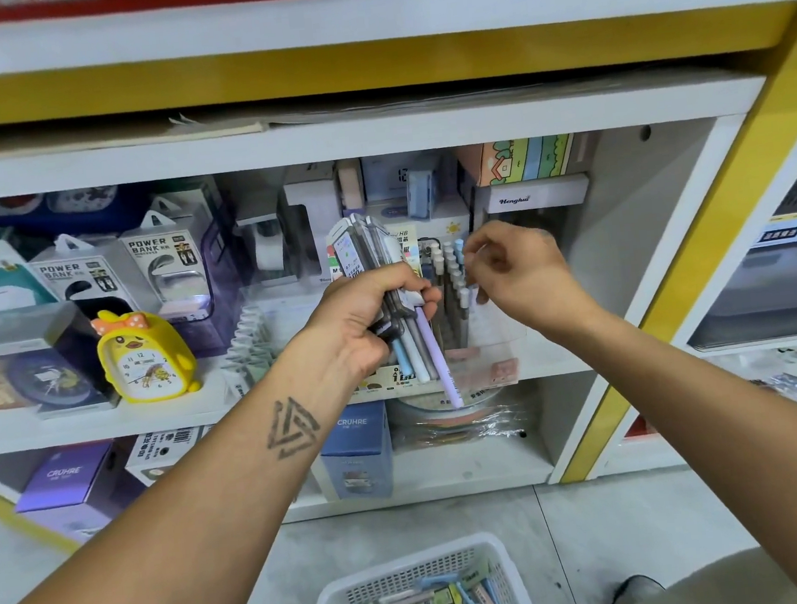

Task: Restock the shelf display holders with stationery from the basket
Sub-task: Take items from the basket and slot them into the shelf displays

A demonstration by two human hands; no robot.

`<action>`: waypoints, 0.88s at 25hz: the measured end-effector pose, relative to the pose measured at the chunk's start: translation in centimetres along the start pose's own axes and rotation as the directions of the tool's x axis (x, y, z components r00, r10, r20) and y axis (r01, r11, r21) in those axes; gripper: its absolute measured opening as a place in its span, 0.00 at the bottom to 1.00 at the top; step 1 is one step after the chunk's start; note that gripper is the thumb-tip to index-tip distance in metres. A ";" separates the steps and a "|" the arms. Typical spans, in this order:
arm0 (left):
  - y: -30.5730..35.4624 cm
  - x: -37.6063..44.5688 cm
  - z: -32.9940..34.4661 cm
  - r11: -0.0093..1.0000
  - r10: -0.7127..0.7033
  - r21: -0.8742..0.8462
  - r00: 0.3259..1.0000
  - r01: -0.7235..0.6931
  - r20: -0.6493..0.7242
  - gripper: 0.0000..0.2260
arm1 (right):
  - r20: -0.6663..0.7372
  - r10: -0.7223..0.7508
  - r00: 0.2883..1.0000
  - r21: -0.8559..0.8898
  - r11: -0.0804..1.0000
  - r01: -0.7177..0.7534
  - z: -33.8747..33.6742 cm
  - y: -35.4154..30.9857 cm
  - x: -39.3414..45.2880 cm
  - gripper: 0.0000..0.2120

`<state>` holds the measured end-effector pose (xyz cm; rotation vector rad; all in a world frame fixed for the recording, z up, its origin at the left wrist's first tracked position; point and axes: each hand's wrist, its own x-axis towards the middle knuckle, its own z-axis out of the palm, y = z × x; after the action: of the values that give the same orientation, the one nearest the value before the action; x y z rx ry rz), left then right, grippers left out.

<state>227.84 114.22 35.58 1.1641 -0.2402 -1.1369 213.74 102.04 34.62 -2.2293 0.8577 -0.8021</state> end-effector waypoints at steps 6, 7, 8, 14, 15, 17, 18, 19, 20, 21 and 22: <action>0.1 -0.1 0.8 0.988 0.030 -0.149 0.999 -0.032 -0.020 0.05 | 0.024 -0.022 0.999 -0.052 0.998 0.024 -0.9 -2.1 -1.8 0.08; 0.1 -0.1 0.9 0.986 0.039 -0.164 0.999 -0.041 -0.015 0.05 | 0.009 -0.035 0.999 -0.041 0.999 0.036 -1.1 -2.4 -2.0 0.08; 0.1 -0.1 1.0 0.984 0.047 -0.173 0.999 -0.048 -0.010 0.06 | 0.029 -0.033 0.999 0.017 0.999 0.033 -1.2 -2.8 -2.2 0.10; 0.1 0.1 1.3 0.980 0.025 -0.200 0.999 -0.015 0.049 0.13 | 0.410 0.006 0.912 0.259 0.958 -0.123 -1.3 -3.7 -2.3 0.10; 0.2 0.1 1.4 0.975 0.024 -0.222 0.999 -0.014 0.045 0.14 | 0.395 0.016 0.918 0.250 0.960 -0.124 -1.5 -3.6 -2.0 0.08; 0.4 0.2 1.2 0.967 0.053 -0.251 0.999 -0.048 0.013 0.13 | 0.341 0.037 0.939 0.252 0.959 -0.129 -2.2 -3.2 -1.6 0.05; 0.6 0.4 1.0 0.964 0.070 -0.256 0.998 -0.069 -0.005 0.12 | 0.309 0.050 0.950 0.278 0.950 -0.141 -2.6 -2.9 -1.4 0.05; 0.7 0.5 0.8 0.962 0.081 -0.259 0.997 -0.083 -0.018 0.10 | 0.280 0.065 0.958 0.316 0.936 -0.156 -2.9 -2.6 -1.3 0.06; 0.8 0.7 0.6 0.960 0.084 -0.264 0.996 -0.087 -0.024 0.08 | 0.256 0.080 0.963 0.362 0.916 -0.172 -3.2 -2.2 -1.2 0.09; 0.9 0.7 0.5 0.959 0.083 -0.270 0.996 -0.086 -0.023 0.06 | 0.239 0.098 0.966 0.413 0.890 -0.192 -3.4 -1.8 -1.1 0.13; 0.9 0.7 0.4 0.958 0.082 -0.275 0.997 -0.083 -0.017 0.06 | 0.235 0.118 0.965 0.456 0.863 -0.217 -3.7 -1.5 -1.0 0.19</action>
<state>228.43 113.36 36.21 0.9021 -0.1197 -1.0558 211.06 102.52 37.66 -1.7324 0.6580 -0.6128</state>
